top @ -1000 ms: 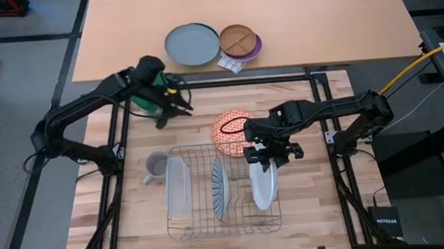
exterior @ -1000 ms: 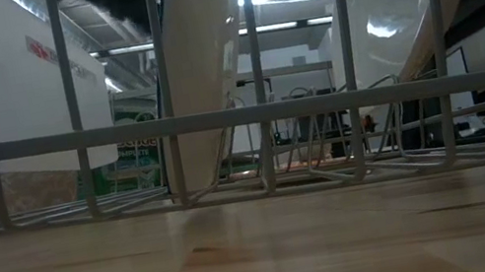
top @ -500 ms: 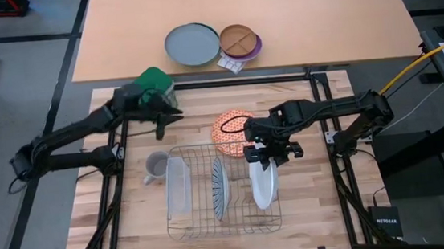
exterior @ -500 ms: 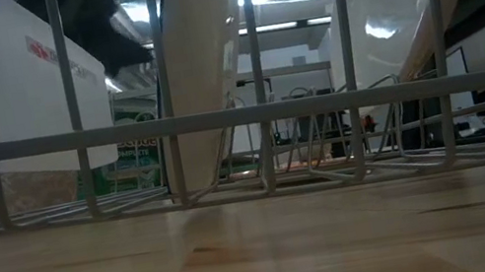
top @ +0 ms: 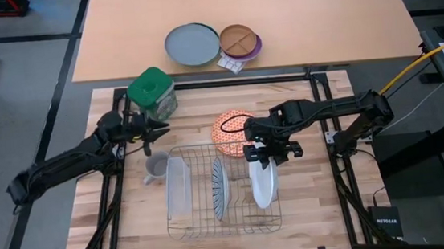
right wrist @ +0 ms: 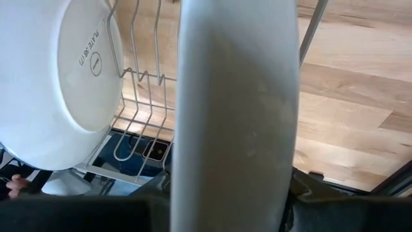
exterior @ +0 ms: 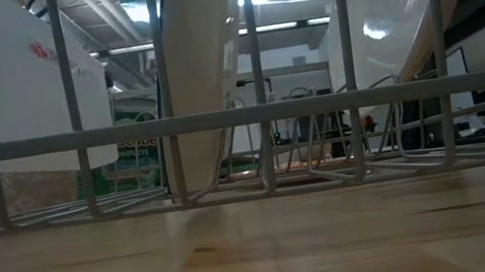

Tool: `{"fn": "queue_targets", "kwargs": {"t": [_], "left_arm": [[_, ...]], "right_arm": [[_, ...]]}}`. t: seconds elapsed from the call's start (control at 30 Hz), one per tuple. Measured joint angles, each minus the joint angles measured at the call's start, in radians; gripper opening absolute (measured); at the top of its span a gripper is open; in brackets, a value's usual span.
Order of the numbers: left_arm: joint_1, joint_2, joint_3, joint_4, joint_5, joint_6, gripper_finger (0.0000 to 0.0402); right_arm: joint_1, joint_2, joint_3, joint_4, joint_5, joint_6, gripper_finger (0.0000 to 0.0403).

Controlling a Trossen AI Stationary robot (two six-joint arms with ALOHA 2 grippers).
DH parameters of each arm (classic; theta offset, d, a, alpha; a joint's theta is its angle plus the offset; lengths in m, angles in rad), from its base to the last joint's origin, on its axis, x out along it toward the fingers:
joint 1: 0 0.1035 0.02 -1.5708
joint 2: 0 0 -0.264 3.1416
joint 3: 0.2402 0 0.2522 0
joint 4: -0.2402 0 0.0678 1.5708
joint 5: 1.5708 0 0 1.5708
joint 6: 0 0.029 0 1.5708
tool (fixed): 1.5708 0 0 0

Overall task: Sort dishes
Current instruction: Put the white plate in the dish rack

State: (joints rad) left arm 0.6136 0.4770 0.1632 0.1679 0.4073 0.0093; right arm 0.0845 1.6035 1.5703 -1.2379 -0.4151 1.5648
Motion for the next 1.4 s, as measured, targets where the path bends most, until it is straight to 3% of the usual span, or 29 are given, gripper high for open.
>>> {"fn": "queue_targets", "kwargs": {"t": [0.63,1.4], "left_arm": [[0.000,-0.041,-0.042,-0.417,-0.002,0.019,0.0081],[0.000,-0.041,-0.042,-0.420,-0.001,0.017,0.0082]], "right_arm": [[0.000,0.000,0.000,0.001,0.006,0.001,0.0118],[0.000,0.000,0.000,-0.008,0.023,0.000,0.0117]]}}
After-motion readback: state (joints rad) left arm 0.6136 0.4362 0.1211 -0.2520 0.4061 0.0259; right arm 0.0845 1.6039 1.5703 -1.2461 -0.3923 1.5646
